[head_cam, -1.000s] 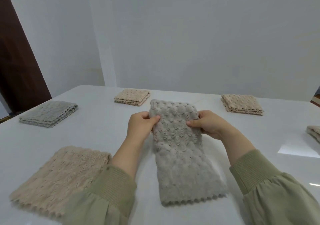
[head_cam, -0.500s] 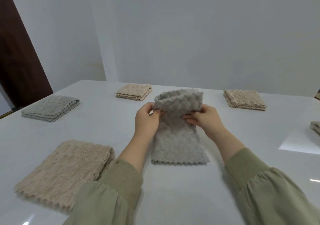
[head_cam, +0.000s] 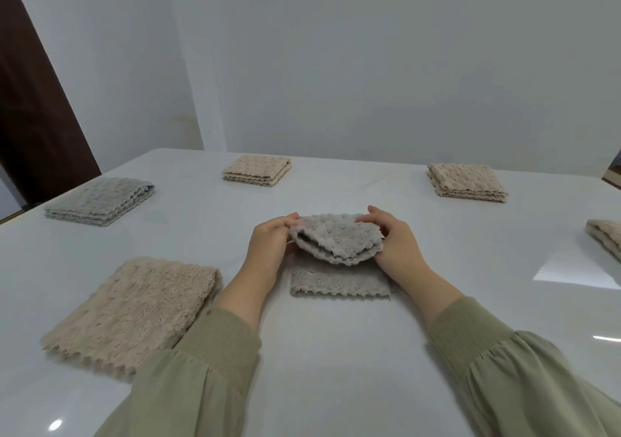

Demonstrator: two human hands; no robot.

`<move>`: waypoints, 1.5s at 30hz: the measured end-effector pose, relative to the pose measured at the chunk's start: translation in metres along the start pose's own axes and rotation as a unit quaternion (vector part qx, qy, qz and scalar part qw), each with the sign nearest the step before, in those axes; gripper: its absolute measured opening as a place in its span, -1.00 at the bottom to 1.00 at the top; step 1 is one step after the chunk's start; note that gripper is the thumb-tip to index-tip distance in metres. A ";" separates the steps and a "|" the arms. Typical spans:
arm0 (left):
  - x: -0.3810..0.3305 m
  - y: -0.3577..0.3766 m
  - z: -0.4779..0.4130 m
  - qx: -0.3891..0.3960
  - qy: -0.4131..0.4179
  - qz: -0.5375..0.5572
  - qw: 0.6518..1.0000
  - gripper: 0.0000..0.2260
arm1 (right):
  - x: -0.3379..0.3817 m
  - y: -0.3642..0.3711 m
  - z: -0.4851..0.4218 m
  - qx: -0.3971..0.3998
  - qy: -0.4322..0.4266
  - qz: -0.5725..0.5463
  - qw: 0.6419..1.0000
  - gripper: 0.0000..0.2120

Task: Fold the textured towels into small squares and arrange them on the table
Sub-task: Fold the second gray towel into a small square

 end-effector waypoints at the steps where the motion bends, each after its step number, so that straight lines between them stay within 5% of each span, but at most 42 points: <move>1: 0.000 -0.002 0.001 0.000 -0.015 0.009 1.000 -0.71 | 0.000 -0.002 0.004 -0.003 -0.011 0.009 1.000 -0.72; 6: 0.001 -0.011 0.016 -0.003 -0.021 -0.059 0.998 -0.93 | -0.002 -0.014 0.014 0.022 -0.129 0.187 0.974 -0.55; 10: 0.003 -0.016 0.022 0.010 -0.015 -0.100 0.995 -0.77 | 0.000 -0.021 0.022 0.022 -0.231 0.226 0.946 -0.42; 15: -0.003 -0.022 0.027 0.011 -0.010 -0.091 0.996 -0.72 | 0.005 -0.023 0.029 -0.029 -0.346 0.193 0.918 -0.68; 22: -0.001 -0.022 0.035 0.044 0.063 -0.197 0.977 -0.66 | 0.004 -0.030 0.037 0.003 -0.335 0.197 0.921 -0.75; 33: 0.002 -0.024 0.038 0.041 0.200 -0.400 0.893 -0.63 | 0.007 -0.031 0.040 0.088 -0.340 0.269 0.897 -0.79; 39: 0.001 -0.021 0.042 0.045 0.212 -0.440 0.872 -0.83 | 0.010 -0.031 0.041 0.101 -0.337 0.258 0.900 -0.77; 45: 0.002 -0.008 0.026 -0.103 0.272 -0.279 0.915 -0.81 | 0.027 -0.020 0.029 -0.103 -0.306 0.186 0.928 -0.67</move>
Point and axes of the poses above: each hand's wrist, its own z-axis away from the middle knuckle, its own y-axis out of the palm, x = y × z, the point moved 1 cm from there along -z, towards the middle knuckle, and after that the axes turned 14 degrees about -x, right-handed, at the moved point
